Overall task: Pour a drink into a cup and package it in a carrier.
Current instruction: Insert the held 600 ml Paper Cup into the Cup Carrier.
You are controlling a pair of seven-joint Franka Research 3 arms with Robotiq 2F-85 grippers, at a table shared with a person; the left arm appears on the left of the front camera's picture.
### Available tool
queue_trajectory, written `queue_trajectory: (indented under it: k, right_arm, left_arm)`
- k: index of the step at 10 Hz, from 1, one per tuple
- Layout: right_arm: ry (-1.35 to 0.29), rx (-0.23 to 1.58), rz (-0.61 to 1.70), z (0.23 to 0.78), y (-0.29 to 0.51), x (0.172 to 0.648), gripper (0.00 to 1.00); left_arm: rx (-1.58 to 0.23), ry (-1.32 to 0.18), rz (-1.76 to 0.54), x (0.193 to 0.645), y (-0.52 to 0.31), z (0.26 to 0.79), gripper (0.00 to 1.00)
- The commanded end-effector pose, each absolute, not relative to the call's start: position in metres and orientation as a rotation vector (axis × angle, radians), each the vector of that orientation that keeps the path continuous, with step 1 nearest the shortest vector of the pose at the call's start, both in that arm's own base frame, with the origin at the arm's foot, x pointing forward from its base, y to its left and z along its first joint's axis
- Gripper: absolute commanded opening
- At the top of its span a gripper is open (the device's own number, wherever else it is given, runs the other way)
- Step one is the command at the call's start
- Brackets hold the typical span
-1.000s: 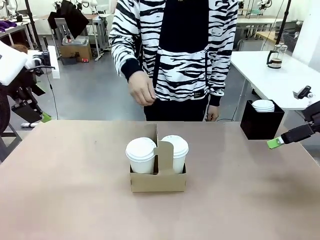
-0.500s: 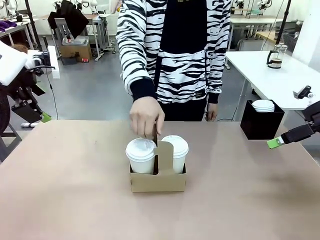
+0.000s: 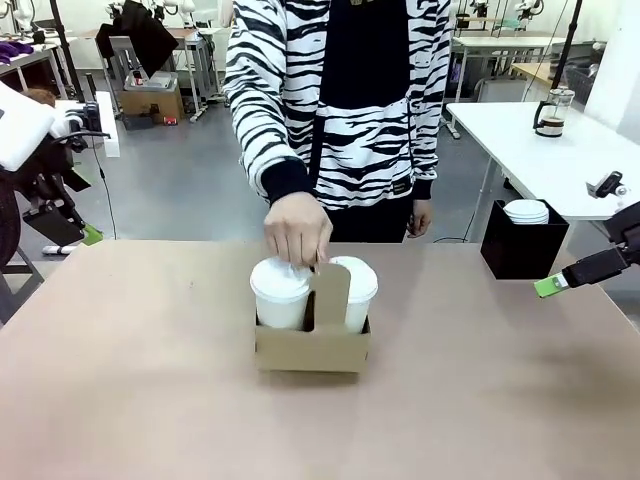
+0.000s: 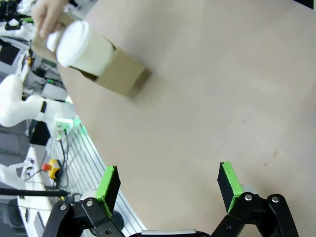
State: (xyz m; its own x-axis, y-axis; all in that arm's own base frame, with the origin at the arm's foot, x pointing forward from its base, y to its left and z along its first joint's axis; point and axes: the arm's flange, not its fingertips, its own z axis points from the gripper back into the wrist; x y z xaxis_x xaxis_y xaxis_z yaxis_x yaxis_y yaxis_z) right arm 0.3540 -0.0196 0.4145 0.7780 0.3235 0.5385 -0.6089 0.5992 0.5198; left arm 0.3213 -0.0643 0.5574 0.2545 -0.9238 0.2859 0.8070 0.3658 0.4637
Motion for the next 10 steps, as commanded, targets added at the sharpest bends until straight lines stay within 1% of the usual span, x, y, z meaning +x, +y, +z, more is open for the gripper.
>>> queue_trajectory:
  k: [1,10]
  right_arm:
    - [-0.445,0.755,0.564,0.4130,-0.0193,0.3550,1.00]
    - [-0.445,0.755,0.564,0.4130,-0.0193,0.3550,1.00]
  left_arm:
    - [0.234,-0.566,-1.173,0.3199,-0.0648,0.5572,1.00]
    - [0.234,-0.566,-1.173,0.3199,-0.0648,0.5572,1.00]
